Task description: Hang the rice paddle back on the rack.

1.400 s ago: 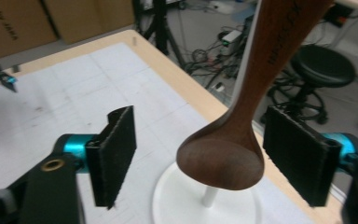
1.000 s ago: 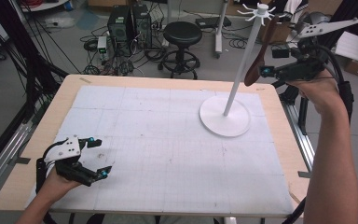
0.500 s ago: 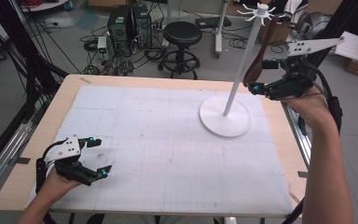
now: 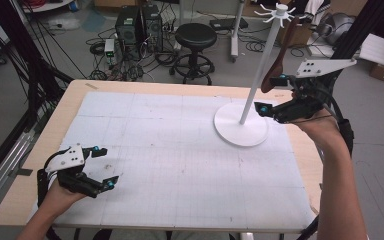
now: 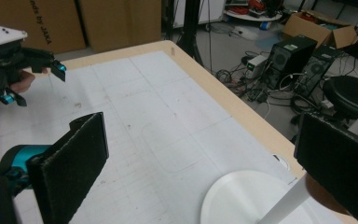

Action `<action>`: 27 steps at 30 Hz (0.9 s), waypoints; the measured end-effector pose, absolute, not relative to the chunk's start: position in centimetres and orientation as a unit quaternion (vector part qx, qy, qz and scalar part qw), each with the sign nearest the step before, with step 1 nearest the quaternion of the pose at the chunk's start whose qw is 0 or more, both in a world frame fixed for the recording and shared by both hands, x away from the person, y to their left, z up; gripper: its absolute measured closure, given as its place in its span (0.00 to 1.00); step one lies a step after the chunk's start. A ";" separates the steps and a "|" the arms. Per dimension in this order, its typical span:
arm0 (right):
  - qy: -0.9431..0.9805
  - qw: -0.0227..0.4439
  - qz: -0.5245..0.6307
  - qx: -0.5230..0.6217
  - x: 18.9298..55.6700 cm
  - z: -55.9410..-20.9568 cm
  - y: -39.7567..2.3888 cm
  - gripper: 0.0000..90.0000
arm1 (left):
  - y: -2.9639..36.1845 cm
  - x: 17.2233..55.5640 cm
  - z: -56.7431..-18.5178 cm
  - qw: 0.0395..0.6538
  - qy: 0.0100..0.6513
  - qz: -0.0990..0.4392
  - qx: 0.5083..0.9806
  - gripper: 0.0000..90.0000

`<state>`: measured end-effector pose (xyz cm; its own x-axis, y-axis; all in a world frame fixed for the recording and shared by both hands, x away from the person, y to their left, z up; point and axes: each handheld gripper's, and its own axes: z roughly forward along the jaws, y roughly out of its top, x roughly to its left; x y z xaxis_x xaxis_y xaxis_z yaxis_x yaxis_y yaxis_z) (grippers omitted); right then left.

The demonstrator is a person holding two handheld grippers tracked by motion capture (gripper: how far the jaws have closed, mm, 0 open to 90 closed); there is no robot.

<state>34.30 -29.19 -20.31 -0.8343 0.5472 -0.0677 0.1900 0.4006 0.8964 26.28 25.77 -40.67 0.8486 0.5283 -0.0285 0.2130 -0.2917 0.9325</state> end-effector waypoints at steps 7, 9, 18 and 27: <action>0.812 0.175 0.509 0.225 33.5 -21.2 -28.7 0.02 | 25.9 26.3 -40.6 0.550 0.238 0.144 0.787 0.02; 0.812 0.179 0.508 0.224 33.2 -21.5 -28.5 0.02 | 25.9 26.3 -40.5 0.551 0.237 0.145 0.787 0.02; 0.808 0.172 0.519 0.220 32.4 -23.0 -27.8 0.02 | 26.1 26.3 -40.4 0.554 0.239 0.145 0.784 0.02; 0.801 0.167 0.529 0.226 31.4 -24.8 -27.2 0.02 | 26.2 26.5 -40.4 0.556 0.241 0.145 0.782 0.02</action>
